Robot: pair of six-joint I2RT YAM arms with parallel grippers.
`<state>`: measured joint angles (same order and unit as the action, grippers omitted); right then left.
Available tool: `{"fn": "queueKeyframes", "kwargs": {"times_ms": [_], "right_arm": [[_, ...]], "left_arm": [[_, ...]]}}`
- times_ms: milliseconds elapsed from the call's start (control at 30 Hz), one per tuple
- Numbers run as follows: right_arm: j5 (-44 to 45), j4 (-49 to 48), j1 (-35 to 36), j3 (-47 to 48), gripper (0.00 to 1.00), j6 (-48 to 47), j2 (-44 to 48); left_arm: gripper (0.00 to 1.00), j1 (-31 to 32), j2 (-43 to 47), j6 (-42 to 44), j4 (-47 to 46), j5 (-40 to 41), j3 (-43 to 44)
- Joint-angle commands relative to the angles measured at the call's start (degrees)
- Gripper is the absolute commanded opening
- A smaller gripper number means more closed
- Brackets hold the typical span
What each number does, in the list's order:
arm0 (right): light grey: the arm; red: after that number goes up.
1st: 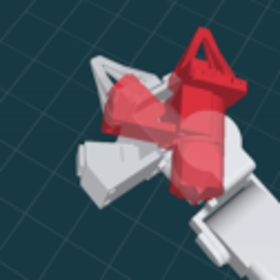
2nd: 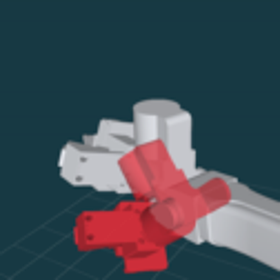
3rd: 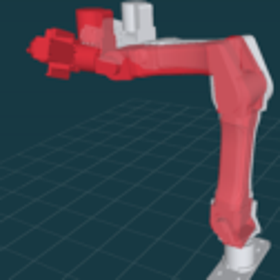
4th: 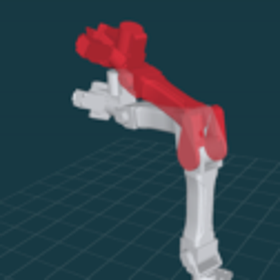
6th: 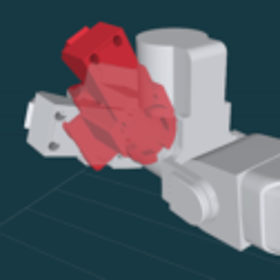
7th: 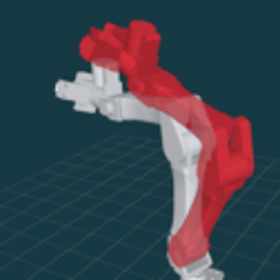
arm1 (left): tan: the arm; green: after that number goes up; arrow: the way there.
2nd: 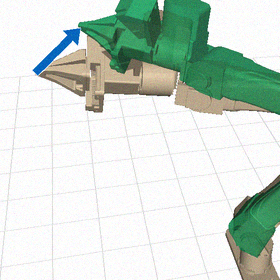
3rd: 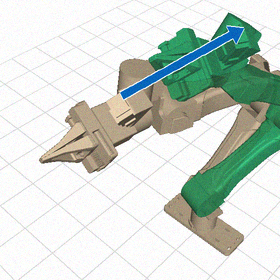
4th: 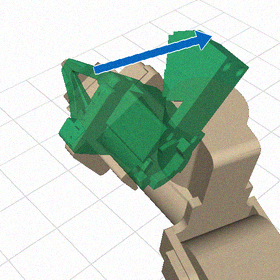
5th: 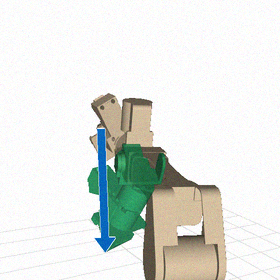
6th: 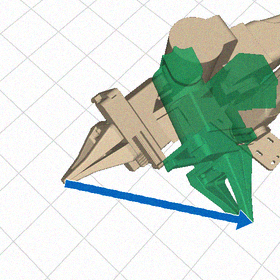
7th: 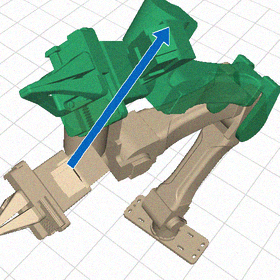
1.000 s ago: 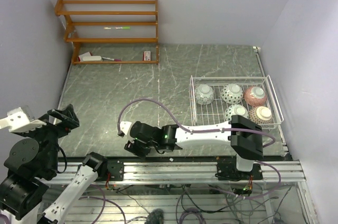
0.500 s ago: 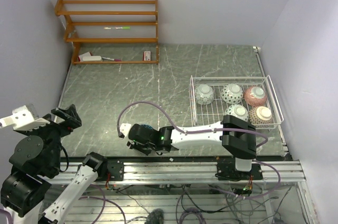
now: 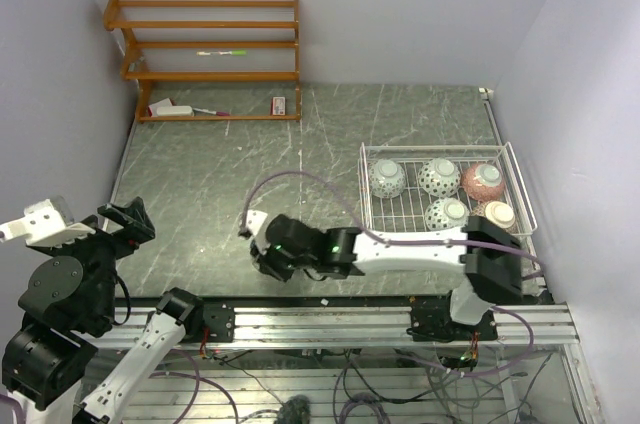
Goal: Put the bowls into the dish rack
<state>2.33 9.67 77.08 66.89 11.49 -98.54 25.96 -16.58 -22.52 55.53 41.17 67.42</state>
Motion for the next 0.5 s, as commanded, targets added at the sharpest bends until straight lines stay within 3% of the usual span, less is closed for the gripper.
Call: {"fn": "queueKeyframes", "kwargs": {"times_ms": [0, 133, 467], "right_arm": [[-8.82, -11.68, -5.68, -4.57, 0.00, 5.48, 11.96], [-13.91, -16.11, -12.22, -9.16, 0.00, 8.94, 22.12], [-11.23, -11.81, -32.45, -18.44, 0.00, 14.25, 43.95]], "left_arm": [[0.99, -0.38, -0.55, -0.08, -1.93, -0.20, 0.36], [0.99, -0.38, -0.75, -0.10, -2.47, -0.77, 0.11], [0.99, -0.38, -2.20, -0.16, -3.57, -2.37, -0.20]]}}
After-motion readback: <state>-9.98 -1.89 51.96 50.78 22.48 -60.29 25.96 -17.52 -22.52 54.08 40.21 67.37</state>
